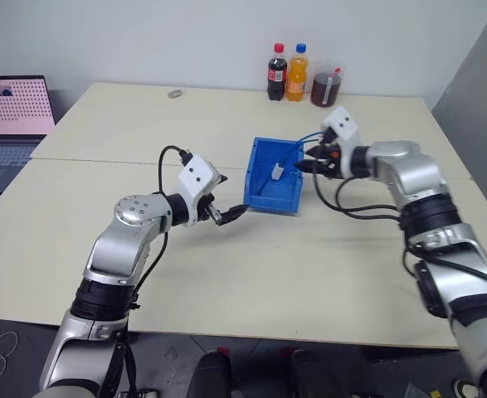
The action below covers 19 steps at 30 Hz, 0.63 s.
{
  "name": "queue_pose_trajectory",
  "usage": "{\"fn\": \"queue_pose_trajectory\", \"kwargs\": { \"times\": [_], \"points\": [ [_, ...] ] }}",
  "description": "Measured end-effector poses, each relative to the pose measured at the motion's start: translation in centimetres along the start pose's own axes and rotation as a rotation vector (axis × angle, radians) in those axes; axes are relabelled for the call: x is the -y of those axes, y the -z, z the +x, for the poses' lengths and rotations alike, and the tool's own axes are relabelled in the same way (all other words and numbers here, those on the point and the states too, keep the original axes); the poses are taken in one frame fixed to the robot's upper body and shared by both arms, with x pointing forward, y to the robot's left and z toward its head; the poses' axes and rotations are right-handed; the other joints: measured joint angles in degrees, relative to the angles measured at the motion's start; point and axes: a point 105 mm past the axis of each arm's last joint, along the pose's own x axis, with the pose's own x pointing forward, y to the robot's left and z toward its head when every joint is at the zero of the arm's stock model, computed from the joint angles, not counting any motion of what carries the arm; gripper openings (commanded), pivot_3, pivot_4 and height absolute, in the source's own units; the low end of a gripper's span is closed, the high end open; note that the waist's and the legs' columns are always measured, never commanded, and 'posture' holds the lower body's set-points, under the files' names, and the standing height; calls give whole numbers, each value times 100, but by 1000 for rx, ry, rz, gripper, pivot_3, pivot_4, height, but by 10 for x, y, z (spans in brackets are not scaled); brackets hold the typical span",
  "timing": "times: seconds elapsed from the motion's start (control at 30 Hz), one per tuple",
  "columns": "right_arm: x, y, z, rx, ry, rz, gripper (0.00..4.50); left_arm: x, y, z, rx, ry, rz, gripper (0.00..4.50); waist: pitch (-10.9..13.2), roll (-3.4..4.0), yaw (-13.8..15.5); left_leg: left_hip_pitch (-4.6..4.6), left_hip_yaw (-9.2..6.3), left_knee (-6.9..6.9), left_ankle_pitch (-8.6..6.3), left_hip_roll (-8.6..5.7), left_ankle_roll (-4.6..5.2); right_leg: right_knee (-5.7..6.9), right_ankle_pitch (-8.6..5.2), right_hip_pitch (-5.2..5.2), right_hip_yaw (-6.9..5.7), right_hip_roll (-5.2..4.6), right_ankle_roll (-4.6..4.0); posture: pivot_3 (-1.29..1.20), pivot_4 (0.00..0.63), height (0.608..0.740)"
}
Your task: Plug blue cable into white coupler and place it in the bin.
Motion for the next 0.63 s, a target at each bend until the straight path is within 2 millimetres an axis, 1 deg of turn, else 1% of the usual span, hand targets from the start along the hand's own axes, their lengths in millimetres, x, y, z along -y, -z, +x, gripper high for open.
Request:
{"fn": "queue_pose_trajectory", "kwargs": {
  "times": [0.07,0.1,0.17,0.2,0.27,0.37,0.43,0.53,0.63],
  "points": [
    [-1,7,-12,-28,-24,-17,3693,-8,2,-5,0,-28,-12,4500,0,0,-3,1,0,-2,0,1,1,0,-3,0,-1,1,-4,0,150,740],
    [-5,12,-17,-45,-47,-27,3934,-10,2,-6,1,-34,-21,4500,1,1,-16,3,0,-2,0,2,1,1,-4,0,-1,2,-6,0,150,740],
    [-18,21,-26,-65,-96,-38,4377,-12,3,-7,13,-36,-42,4500,1,2,-28,4,-2,-1,0,4,1,6,-5,0,-2,5,-6,0,150,740],
    [-28,26,-30,-70,-130,-35,4482,-16,4,-11,17,-49,-57,4500,1,2,-34,5,-3,-1,0,6,1,7,-5,1,-2,7,-7,0,150,740],
    [-43,32,-37,-30,-155,-22,4482,-23,9,-21,10,-79,-86,4500,1,3,-50,8,-5,0,0,9,0,10,-5,2,-1,10,-7,0,150,740],
    [-55,31,-46,73,-113,12,4482,-26,23,-40,-18,-92,-175,4500,2,3,-85,10,-7,1,0,9,0,14,-6,4,-3,10,-6,0,150,740],
    [-57,32,-56,118,-62,39,4482,-25,28,-48,-22,-94,-200,4500,2,1,-67,9,-11,7,1,9,-2,14,-6,8,-8,8,-5,0,150,740],
    [-59,43,-69,134,20,86,4482,-33,30,-61,-33,-132,-191,4500,3,0,-30,10,-10,8,1,6,-2,13,-5,10,-7,6,-1,0,150,740],
    [-59,47,-74,144,68,119,4482,-37,29,-67,-24,-145,-193,4500,3,0,-23,14,-7,9,1,5,-2,13,-16,10,-3,5,26,0,150,740]
  ]
}}
